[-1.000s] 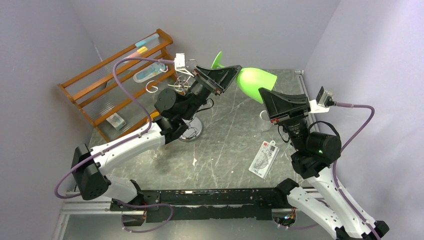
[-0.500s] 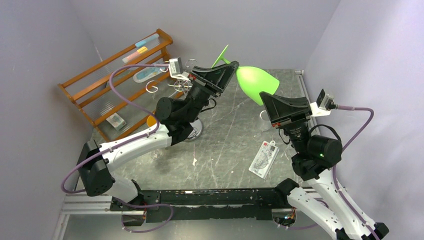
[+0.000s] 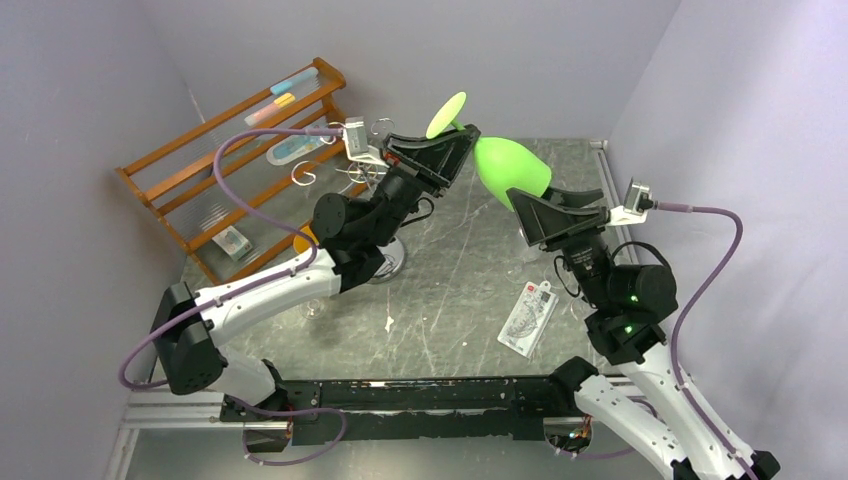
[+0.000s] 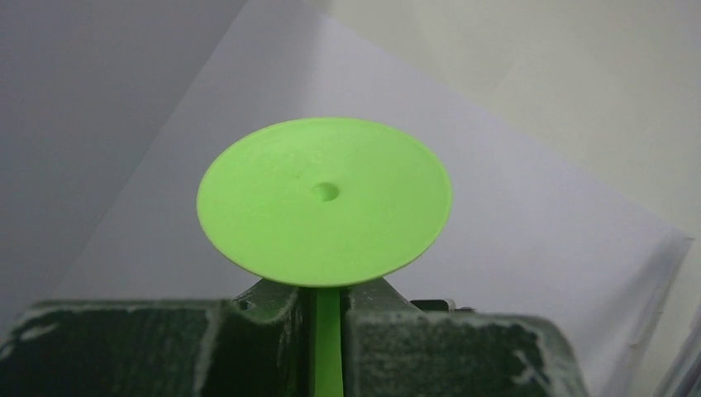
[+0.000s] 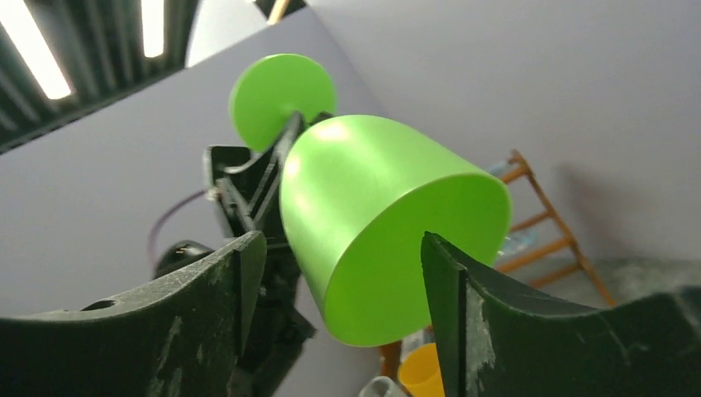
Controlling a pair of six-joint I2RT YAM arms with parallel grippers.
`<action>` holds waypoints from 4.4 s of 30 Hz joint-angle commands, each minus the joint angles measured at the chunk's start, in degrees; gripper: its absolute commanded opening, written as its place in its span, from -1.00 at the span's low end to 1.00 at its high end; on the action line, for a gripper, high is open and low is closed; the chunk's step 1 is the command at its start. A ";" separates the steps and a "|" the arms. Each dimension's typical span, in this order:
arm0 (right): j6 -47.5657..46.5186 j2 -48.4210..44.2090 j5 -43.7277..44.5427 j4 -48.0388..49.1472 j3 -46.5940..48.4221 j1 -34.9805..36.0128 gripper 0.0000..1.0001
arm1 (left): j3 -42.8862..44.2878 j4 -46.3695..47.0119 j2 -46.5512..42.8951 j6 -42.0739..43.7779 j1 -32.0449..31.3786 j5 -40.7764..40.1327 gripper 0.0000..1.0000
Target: Place the wine glass upside down on the wine glass rack
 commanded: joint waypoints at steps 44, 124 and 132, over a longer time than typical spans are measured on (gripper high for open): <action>12.55 12.15 -7.18 -32.42 16.93 0.05 -0.62 | -5.76 -42.90 -11.62 55.00 -0.52 19.53 -0.90; 6.29 79.99 -18.76 -27.09 71.96 0.27 -1.00 | -5.51 -72.85 -38.85 33.04 -0.51 -37.77 0.85; 4.05 78.28 -19.10 -30.62 72.68 0.23 -1.00 | -5.76 -73.31 -39.11 32.35 -0.44 -37.93 0.85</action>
